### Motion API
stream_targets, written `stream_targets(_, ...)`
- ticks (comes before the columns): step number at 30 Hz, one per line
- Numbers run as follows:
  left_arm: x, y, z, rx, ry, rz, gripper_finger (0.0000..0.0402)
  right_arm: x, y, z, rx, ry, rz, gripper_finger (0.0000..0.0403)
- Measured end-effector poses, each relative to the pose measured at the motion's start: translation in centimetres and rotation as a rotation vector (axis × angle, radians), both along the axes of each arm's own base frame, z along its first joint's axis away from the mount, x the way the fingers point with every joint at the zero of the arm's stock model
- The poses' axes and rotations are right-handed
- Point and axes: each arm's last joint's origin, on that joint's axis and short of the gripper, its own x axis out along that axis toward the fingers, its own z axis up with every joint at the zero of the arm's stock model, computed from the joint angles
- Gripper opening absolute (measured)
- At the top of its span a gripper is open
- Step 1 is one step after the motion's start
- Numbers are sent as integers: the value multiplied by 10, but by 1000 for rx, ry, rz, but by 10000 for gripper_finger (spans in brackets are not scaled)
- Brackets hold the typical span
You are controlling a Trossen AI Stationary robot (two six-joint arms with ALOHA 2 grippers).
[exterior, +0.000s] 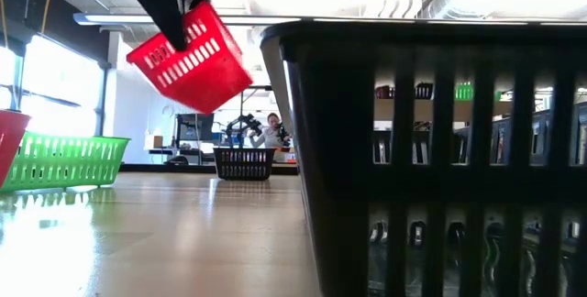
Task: Stack baskets on shelf by color
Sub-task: Stack the top red bin on top of the red bin on the shelf
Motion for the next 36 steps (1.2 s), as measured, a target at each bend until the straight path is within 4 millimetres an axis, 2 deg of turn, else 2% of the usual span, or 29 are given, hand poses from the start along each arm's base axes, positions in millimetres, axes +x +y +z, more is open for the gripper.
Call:
stream_targets(8, 3, -10, 19, 135, 15, -354, 0, 18, 11, -18, -18, 56, 204, 69)
stream_targets(13, 1, -15, 25, 137, 62, -565, 0, 24, 21, -22, -191, 51, 465, 69)
stream_targets(19, 0, -17, 25, 119, 84, -694, 0, 26, 33, -21, -424, 18, 699, 69)
stream_targets(23, 0, -16, 25, 127, 88, -732, 0, 31, 38, -26, -500, 23, 785, 69)
stream_targets(27, 1, -15, 26, 139, 83, -731, 0, 36, 39, -29, -524, 29, 770, 69)
stream_targets(31, 1, -17, 26, 178, 95, -761, 0, 43, 27, -34, -408, 55, 551, 69)
stream_targets(36, -2, -20, 26, 305, 159, -891, 0, 45, 14, -34, -246, 36, 387, 69)
